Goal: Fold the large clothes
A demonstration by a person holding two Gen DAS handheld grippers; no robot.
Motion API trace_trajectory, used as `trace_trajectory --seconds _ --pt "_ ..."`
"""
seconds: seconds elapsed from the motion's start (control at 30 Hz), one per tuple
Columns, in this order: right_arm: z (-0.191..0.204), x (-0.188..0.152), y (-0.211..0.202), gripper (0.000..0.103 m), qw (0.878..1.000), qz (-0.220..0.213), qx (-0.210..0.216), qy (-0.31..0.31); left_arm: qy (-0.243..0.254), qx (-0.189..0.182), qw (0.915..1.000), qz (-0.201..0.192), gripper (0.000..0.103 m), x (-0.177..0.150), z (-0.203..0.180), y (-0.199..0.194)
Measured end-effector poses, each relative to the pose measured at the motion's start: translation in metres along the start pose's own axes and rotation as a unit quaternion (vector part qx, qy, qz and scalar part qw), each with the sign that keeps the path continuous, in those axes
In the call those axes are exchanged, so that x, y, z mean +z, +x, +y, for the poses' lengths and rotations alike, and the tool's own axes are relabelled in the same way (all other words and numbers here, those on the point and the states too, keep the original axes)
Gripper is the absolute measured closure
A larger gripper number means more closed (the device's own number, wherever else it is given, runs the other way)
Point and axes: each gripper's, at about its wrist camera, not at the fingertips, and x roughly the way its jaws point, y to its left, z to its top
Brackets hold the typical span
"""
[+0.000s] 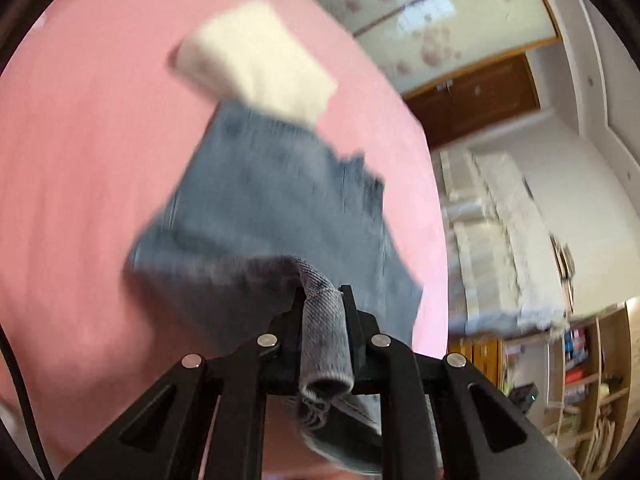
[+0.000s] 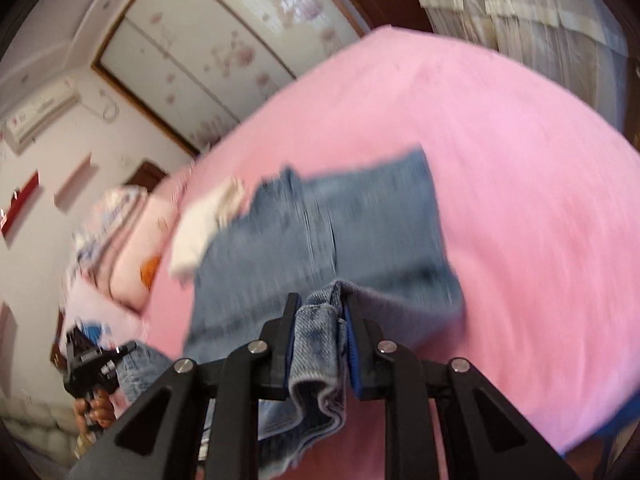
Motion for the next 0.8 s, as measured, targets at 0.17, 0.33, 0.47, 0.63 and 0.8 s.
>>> trace_trajectory --seconds 0.17,0.33,0.47,0.63,0.8 --pt "-0.009 0.086 0.073 0.068 0.997 -0.050 -0.054 0.029 -0.015 0.088 0.9928 -0.079 0.035 0.090 -0.003 0.042" --pt "-0.031 0.106 0.147 0.048 0.988 -0.032 -0.152 0.020 -0.025 0.156 0.9839 -0.083 0.014 0.135 0.027 0.085" --pt "-0.045 0.092 0.186 0.048 0.988 0.016 -0.153 0.007 0.008 0.200 0.9794 -0.027 0.014 0.134 0.050 0.126" --pt "-0.054 0.076 0.214 0.048 0.987 0.057 -0.149 -0.009 0.103 0.223 0.9687 0.036 0.014 0.114 0.049 0.167" --pt "-0.050 0.074 0.232 0.048 0.982 0.074 -0.165 -0.052 0.182 0.220 0.9562 0.063 0.014 0.100 0.035 0.199"
